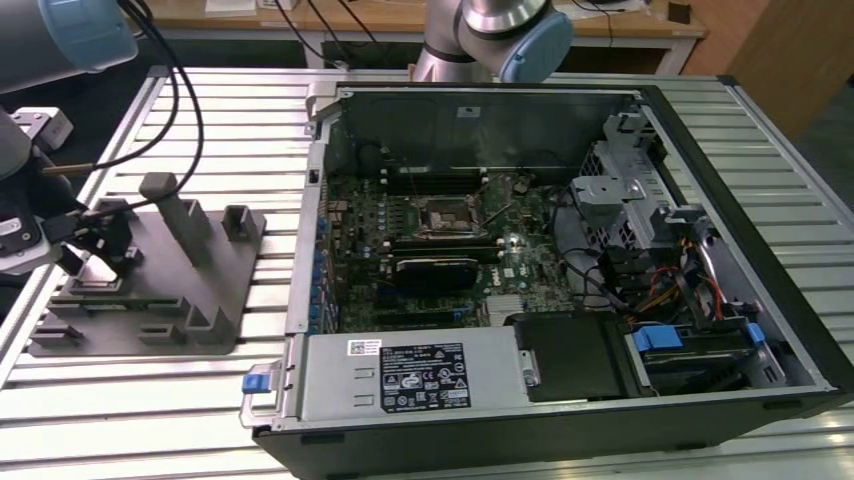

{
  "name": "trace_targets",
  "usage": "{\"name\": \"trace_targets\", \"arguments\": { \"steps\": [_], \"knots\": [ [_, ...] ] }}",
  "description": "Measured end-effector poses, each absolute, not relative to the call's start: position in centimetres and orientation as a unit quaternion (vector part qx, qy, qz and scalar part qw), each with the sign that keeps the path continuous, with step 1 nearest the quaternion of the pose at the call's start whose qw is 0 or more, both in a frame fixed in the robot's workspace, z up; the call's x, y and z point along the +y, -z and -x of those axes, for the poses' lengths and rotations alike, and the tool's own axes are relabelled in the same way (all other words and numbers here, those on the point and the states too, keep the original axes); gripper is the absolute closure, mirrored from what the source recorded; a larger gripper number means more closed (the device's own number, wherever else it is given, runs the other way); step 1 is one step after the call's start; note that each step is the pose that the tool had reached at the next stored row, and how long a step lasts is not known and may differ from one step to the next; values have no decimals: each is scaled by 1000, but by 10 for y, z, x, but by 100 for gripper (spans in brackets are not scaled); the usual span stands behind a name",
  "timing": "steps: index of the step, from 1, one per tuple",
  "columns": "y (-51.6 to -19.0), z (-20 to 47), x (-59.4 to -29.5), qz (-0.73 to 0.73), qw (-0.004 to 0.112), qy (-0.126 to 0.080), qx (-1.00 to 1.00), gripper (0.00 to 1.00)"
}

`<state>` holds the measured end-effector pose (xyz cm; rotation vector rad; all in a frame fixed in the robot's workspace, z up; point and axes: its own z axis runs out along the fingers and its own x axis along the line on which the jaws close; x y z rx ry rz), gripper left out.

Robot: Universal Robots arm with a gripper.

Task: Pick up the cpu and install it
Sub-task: 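Pick up the cpu and move it towards the insertion slot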

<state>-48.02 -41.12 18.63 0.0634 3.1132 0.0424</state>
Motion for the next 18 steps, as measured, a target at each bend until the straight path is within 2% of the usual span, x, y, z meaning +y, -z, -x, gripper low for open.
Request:
{"name": "trace_targets", "arguments": {
  "steps": [18],
  "knots": [
    [-184,480,-410,-17,14,-14,1000,40]
  ]
}}
